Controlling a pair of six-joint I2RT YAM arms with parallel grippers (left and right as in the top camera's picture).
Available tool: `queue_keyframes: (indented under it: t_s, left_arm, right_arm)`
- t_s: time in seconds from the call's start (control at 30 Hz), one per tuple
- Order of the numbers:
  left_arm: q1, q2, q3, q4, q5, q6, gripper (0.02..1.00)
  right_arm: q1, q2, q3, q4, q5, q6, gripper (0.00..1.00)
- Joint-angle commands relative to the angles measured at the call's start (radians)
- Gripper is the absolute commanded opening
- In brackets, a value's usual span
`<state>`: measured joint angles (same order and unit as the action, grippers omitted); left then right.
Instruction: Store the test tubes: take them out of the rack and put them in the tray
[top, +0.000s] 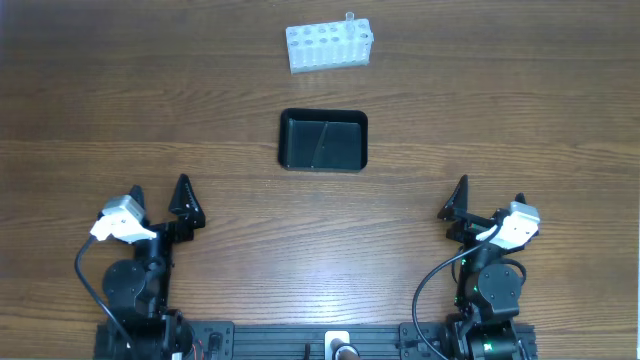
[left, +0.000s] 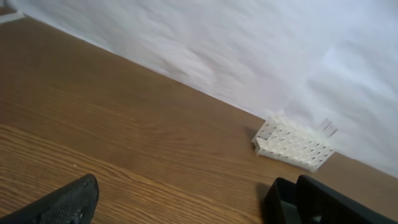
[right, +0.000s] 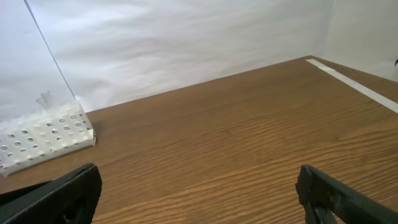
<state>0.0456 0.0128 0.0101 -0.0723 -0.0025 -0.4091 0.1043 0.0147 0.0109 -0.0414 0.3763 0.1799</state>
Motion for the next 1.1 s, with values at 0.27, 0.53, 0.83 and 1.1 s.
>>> queue_keyframes:
  t_s: [0.27,0.53,0.83,1.1]
  left_arm:
    - [0.005,-0.01,-0.005,-0.005,0.014,0.118,0.998]
    - [0.005,-0.01,-0.005,-0.004,0.012,0.125,0.998]
    - [0.005,-0.01,-0.005,-0.004,0.013,0.32,0.998]
    - [0.005,-0.007,-0.004,-0.004,0.013,0.32,0.998]
  right_arm:
    - [-0.006,-0.01,-0.006,-0.003,-0.002,-0.001,0.993]
    - [-0.006,-0.01,-0.006,-0.003,-0.002,-0.001,0.993]
    - [-0.006,-0.01,-0.006,-0.003,-0.002,-0.001,0.991]
    - [-0.006,-0.01,-0.005,-0.003,-0.002,-0.001,0.993]
